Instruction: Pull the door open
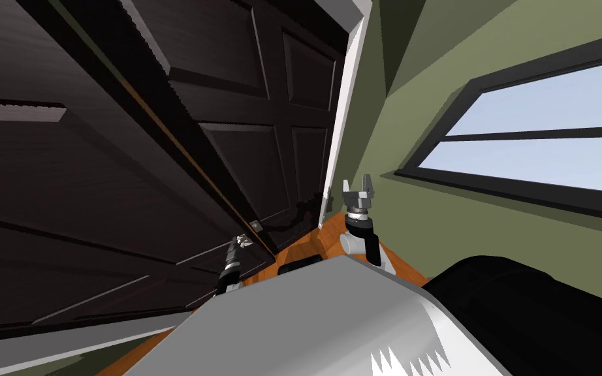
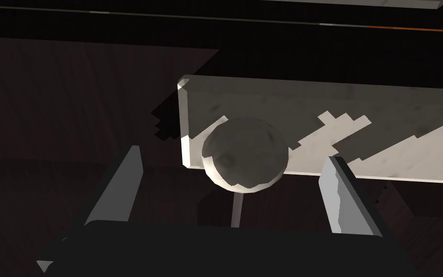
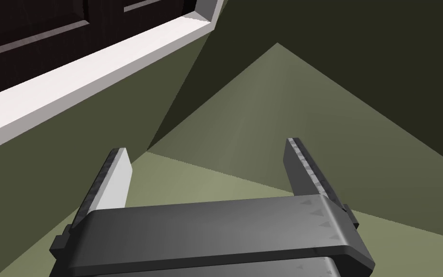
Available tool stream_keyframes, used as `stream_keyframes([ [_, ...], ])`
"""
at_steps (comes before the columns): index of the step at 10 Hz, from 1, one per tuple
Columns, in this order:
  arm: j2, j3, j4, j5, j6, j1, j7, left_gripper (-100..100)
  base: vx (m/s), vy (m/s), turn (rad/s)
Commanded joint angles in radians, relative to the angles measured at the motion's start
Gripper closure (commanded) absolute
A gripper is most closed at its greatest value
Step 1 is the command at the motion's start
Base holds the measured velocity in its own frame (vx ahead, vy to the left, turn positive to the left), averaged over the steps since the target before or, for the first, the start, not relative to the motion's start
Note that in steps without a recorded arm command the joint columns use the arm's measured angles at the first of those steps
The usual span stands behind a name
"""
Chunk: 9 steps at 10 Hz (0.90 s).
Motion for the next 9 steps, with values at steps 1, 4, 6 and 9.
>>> stream_keyframes([
  [1, 0.000, 0.000, 0.000, 0.000, 0.000, 0.000, 0.000, -100, 0.093, -0.026, 0.013],
  [4, 0.000, 0.000, 0.000, 0.000, 0.000, 0.000, 0.000, 100, -0.026, 0.007, -0.011],
  [6, 0.000, 0.000, 0.000, 0.000, 0.000, 0.000, 0.000, 100, -0.005, 0.002, -0.003],
  [9, 0.009, 0.006, 0.009, 0.002, 0.001, 0.023, 0.002, 100, -0.095, 0.008, 0.030],
])
